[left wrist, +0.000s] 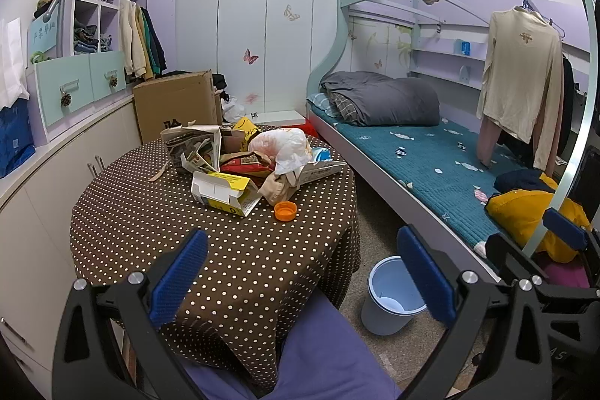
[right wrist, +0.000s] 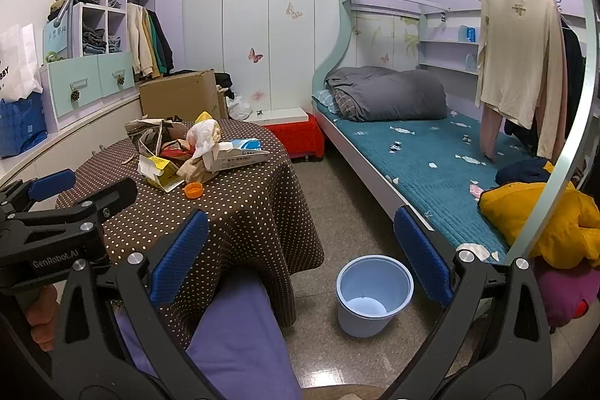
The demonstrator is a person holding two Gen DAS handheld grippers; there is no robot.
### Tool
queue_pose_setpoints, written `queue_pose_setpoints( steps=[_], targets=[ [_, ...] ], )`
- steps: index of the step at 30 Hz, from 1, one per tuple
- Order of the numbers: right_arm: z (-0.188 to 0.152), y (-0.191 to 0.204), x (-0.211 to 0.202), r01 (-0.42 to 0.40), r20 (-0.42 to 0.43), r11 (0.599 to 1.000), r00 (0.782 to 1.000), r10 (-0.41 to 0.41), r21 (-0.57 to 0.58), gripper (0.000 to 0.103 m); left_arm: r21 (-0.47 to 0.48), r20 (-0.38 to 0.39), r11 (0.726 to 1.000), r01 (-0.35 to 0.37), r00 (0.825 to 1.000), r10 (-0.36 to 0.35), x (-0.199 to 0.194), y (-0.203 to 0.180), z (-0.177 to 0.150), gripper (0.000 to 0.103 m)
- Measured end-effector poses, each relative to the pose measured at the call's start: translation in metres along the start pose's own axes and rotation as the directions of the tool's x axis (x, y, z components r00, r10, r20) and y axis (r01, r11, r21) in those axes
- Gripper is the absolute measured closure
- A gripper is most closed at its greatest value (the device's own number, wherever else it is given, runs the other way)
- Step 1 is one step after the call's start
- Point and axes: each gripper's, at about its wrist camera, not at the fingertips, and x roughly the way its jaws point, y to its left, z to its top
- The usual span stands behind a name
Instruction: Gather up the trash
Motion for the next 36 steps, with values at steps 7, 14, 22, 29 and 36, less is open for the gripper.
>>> queue_pose_setpoints(
  steps=[7,14,22,29,36],
  targets=[
    [0.002,0.001,0.005,-0.005,-0.018,1.000,1.000,0.005,0.002,0.006,-0.005,-0.018,1.000,-0.003,1.000,0.003,0.005,0.004,0.002,0.004],
    [0.009,0.009,0.020,-0.025,-0.058,1.000,0.998,0.026,0.005,0.006,-0.018,-0.056,1.000,-0.018,0.998,0.017,0.017,0.016,0.011,0.005],
    [0.022,0.020,0.049,-0.055,-0.123,0.998,0.991,0.058,0.026,0.006,-0.035,-0.107,0.999,-0.036,0.994,0.032,0.041,0.034,0.027,0.005],
    [0.031,0.029,0.082,-0.065,-0.182,0.997,0.981,0.070,0.035,0.006,-0.043,-0.173,0.998,-0.040,0.984,0.032,0.072,0.048,0.040,0.005],
    [0.035,0.043,0.126,-0.086,-0.261,0.996,0.961,0.092,0.033,0.006,-0.065,-0.261,0.996,-0.061,0.964,0.042,0.114,0.071,0.043,0.005]
  ],
)
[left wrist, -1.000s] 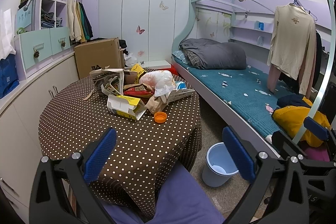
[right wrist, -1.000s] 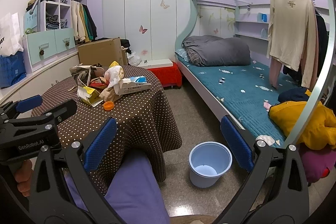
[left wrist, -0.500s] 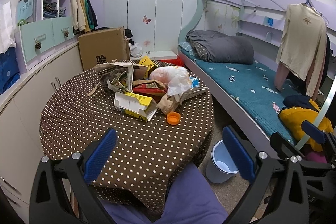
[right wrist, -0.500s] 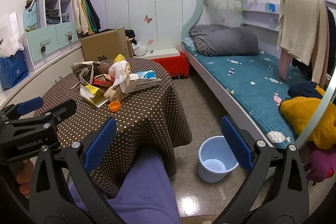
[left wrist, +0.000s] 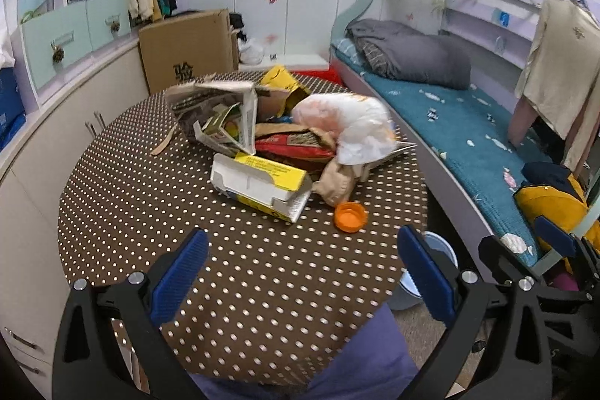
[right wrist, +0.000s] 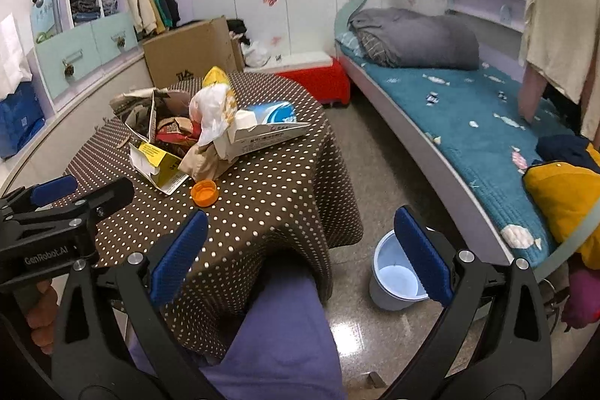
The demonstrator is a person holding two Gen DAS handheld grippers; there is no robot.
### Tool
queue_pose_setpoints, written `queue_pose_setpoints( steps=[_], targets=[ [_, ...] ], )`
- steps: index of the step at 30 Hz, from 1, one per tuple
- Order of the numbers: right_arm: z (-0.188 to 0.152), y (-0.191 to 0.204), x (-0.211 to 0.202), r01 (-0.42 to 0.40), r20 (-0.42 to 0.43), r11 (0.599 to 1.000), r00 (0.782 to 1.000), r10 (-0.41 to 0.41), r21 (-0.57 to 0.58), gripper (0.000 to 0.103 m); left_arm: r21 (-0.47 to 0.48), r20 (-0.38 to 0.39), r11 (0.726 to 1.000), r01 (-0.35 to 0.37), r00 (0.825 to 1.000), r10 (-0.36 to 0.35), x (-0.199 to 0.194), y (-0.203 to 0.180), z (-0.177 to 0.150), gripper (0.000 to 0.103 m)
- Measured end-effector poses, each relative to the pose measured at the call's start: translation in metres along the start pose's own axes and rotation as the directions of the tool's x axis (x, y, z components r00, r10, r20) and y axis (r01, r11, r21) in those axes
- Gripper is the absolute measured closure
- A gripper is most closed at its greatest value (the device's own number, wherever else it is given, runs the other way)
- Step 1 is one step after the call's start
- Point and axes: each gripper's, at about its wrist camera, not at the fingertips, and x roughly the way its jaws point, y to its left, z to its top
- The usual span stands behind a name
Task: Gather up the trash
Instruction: 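Grasp the orange bottle cap with the right tool while the left tool reaches toward the white box, then grasp the white box with yellow label with the left tool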
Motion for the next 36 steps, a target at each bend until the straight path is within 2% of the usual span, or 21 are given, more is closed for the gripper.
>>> queue_pose_setpoints(
  steps=[14,17,20,21,22,23,25,29,36],
  targets=[
    [0.019,0.056,0.076,-0.135,-0.134,0.987,0.983,0.123,-0.083,0.006,-0.100,-0.104,0.990,-0.101,0.990,0.091,0.042,0.071,0.009,0.005],
    [0.020,0.068,0.089,-0.141,-0.155,0.984,0.980,0.122,-0.112,0.008,-0.118,-0.113,0.989,-0.089,0.991,0.076,0.046,0.085,0.012,0.005],
    [0.020,0.080,0.102,-0.148,-0.175,0.978,0.977,0.122,-0.144,0.017,-0.123,-0.114,0.990,-0.075,0.992,0.061,0.049,0.091,0.015,0.005],
    [0.020,0.083,0.107,-0.149,-0.182,0.977,0.976,0.121,-0.154,0.025,-0.119,-0.113,0.990,-0.075,0.992,0.061,0.051,0.092,0.016,0.005],
    [0.019,0.086,0.113,-0.146,-0.197,0.976,0.974,0.112,-0.164,0.037,-0.114,-0.113,0.991,-0.075,0.992,0.062,0.052,0.092,0.016,0.005],
    [0.018,0.088,0.117,-0.144,-0.211,0.975,0.972,0.108,-0.168,0.042,-0.106,-0.115,0.992,-0.069,0.992,0.056,0.055,0.092,0.018,0.005],
    [0.018,0.091,0.117,-0.124,-0.194,0.974,0.977,0.086,-0.192,0.074,-0.092,-0.116,0.995,-0.039,0.993,0.029,0.060,0.091,0.021,0.005],
    [0.022,0.085,0.115,-0.159,-0.214,0.973,0.969,0.122,-0.164,0.073,-0.039,-0.116,0.999,0.022,0.993,-0.026,0.071,0.083,0.030,0.005],
    [0.027,0.064,0.101,-0.107,-0.181,0.986,0.980,0.083,-0.127,0.073,0.042,-0.136,0.995,0.093,0.987,-0.086,0.095,0.058,0.042,0.004]
  ],
)
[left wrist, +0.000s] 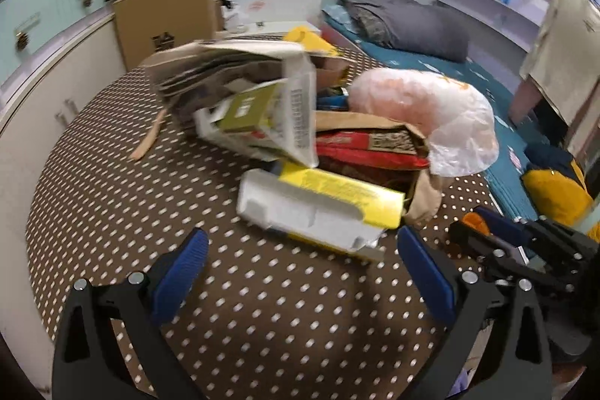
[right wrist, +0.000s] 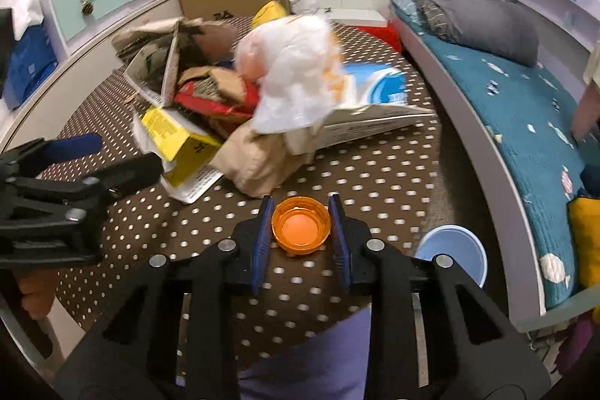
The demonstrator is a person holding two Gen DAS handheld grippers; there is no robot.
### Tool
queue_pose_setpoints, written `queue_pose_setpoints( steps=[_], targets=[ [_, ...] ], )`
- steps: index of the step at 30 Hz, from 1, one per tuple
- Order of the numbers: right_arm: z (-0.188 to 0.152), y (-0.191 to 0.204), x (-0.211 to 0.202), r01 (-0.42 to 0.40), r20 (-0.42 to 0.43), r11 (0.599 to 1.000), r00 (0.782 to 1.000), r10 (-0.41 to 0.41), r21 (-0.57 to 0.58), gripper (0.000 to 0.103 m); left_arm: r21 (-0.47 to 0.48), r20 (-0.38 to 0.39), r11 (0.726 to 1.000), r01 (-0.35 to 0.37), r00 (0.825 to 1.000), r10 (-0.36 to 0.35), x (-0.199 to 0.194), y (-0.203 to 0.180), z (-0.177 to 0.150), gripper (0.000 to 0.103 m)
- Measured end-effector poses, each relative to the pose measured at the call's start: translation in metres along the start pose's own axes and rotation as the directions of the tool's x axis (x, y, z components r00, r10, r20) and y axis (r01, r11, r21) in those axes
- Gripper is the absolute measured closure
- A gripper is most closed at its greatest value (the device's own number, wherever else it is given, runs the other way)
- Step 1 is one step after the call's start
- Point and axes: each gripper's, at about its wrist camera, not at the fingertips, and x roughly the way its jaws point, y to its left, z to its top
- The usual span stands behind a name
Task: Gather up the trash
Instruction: 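Grasp the white box with yellow label with the left tool, then carry both items to the blue bucket while the left tool releases the box inside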
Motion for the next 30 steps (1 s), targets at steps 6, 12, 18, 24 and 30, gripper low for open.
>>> queue_pose_setpoints(
  steps=[6,12,18,24,30],
  targets=[
    [-0.002,-0.017,-0.005,0.036,0.003,0.999,0.999,-0.036,0.034,0.073,0.021,-0.037,0.999,-0.029,0.999,0.030,0.028,-0.012,0.014,0.004],
    [-0.004,-0.025,-0.009,0.045,0.008,0.998,0.999,-0.045,0.049,0.073,0.031,-0.036,0.998,-0.057,0.998,0.058,0.031,-0.011,0.019,0.015],
    [-0.007,-0.025,-0.013,0.033,0.019,0.998,0.999,-0.034,0.052,0.073,0.017,-0.010,0.997,-0.078,0.997,0.078,0.014,-0.008,0.012,0.015],
    [-0.012,-0.025,-0.024,0.025,0.051,0.998,0.998,-0.028,0.052,0.073,0.000,0.012,0.996,-0.094,0.996,0.094,-0.006,-0.011,0.002,0.015],
    [-0.015,-0.031,-0.040,0.019,0.086,0.998,0.996,-0.024,0.064,0.073,0.012,0.048,0.995,-0.102,0.994,0.101,-0.028,-0.024,-0.009,0.015]
  ],
)
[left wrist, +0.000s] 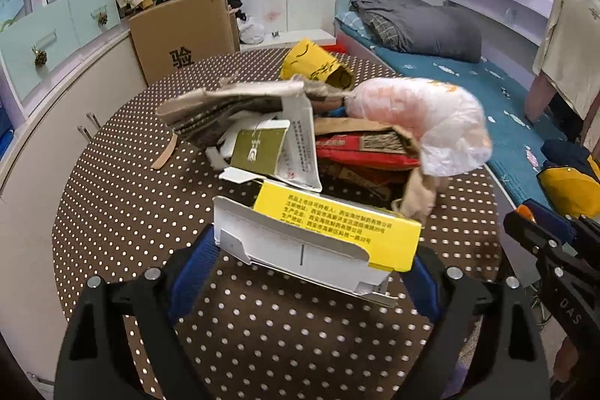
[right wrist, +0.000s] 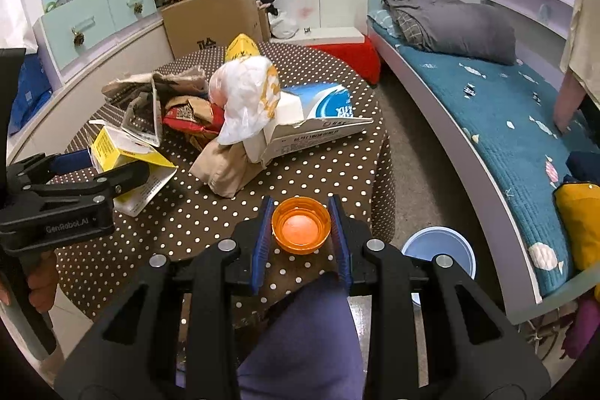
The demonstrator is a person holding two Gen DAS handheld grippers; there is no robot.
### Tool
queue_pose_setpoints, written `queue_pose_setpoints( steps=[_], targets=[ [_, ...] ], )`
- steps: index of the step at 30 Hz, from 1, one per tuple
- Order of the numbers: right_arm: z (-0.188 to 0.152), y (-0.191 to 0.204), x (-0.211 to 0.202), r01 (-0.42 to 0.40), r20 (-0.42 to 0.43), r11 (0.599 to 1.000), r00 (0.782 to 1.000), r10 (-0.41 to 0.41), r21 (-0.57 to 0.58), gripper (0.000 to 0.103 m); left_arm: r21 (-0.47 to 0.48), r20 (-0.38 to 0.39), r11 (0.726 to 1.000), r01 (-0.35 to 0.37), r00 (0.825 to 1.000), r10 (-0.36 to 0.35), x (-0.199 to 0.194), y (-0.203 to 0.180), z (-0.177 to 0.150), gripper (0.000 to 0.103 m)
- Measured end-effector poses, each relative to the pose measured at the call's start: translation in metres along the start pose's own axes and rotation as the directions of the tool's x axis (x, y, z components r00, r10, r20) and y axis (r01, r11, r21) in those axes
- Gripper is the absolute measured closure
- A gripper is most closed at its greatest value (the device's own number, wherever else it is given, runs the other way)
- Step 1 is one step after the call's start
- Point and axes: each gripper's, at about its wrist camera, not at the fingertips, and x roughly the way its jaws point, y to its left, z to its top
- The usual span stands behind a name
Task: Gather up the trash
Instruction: 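Carry both items to the blue bucket while the left tool releases the box inside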
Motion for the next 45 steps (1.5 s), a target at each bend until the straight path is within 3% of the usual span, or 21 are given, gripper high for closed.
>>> queue_pose_setpoints(
  steps=[15,25,35,45],
  targets=[
    [-0.011,-0.041,-0.036,0.059,0.064,0.996,0.996,-0.064,0.071,0.073,0.105,0.085,0.991,0.088,0.992,-0.097,-0.036,-0.061,0.008,0.015],
    [-0.022,-0.084,-0.052,0.129,0.066,0.978,0.988,-0.142,0.162,0.073,0.222,0.088,0.959,0.176,0.976,-0.199,-0.036,-0.127,0.018,0.015],
    [-0.042,-0.138,-0.065,0.228,0.028,0.935,0.969,-0.244,0.271,0.073,0.327,0.017,0.905,0.273,0.956,-0.294,-0.021,-0.202,0.017,0.015],
    [-0.064,-0.193,-0.063,0.310,-0.063,0.881,0.949,-0.308,0.357,0.073,0.399,-0.099,0.856,0.330,0.943,-0.317,0.011,-0.266,0.010,0.015]
  ],
)
